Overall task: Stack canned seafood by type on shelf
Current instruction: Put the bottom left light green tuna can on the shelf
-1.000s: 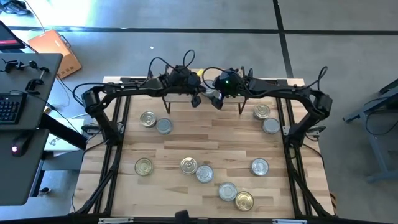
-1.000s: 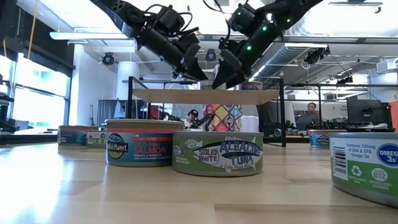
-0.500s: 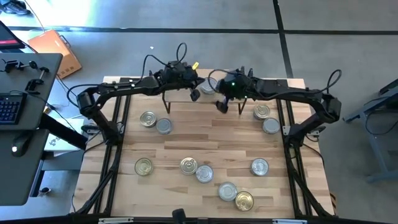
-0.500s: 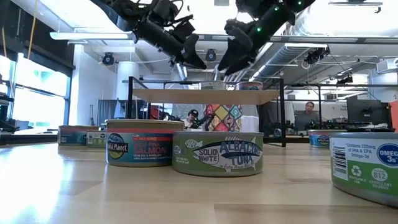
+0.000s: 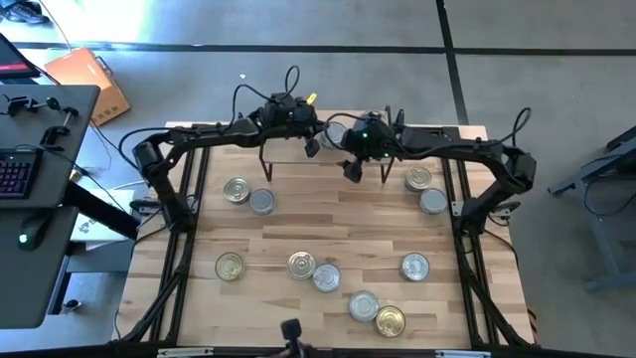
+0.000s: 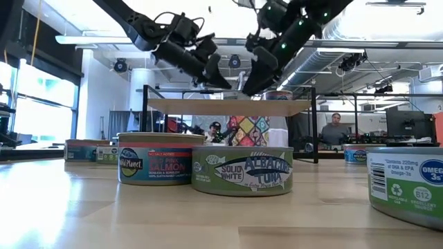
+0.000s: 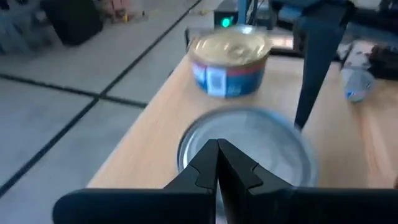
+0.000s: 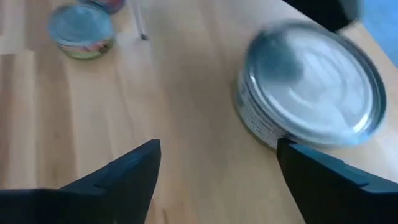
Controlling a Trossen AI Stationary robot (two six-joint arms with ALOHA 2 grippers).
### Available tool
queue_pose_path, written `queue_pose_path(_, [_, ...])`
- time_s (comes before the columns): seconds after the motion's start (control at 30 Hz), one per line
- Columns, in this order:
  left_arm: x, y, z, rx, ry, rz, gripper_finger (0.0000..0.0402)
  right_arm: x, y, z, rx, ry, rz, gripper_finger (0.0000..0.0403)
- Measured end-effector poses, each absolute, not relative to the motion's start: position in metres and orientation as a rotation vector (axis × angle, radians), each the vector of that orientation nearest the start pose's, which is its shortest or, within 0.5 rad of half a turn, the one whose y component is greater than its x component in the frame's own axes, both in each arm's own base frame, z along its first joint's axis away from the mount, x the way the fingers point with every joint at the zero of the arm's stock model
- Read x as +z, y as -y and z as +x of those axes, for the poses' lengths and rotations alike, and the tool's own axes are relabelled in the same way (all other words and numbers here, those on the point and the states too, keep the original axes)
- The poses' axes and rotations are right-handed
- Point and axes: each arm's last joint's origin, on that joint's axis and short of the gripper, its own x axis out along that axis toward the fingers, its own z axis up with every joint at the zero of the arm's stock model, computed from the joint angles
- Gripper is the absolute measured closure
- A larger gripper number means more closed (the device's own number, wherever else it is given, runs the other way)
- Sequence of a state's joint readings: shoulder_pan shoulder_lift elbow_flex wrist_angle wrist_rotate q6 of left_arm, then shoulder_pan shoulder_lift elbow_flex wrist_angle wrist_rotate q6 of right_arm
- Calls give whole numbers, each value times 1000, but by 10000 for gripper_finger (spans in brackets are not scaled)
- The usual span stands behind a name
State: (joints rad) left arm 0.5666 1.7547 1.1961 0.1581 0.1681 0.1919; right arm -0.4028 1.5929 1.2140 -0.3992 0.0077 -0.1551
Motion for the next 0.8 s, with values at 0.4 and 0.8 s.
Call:
queue_pose_path(0.4, [241, -206, 335, 323, -472, -28, 402, 269, 161, 312, -547, -707, 70, 115])
queue_pose_path(0.8, [258, -187, 342, 303, -390, 8, 401, 279, 169, 312, -667, -674, 15, 115])
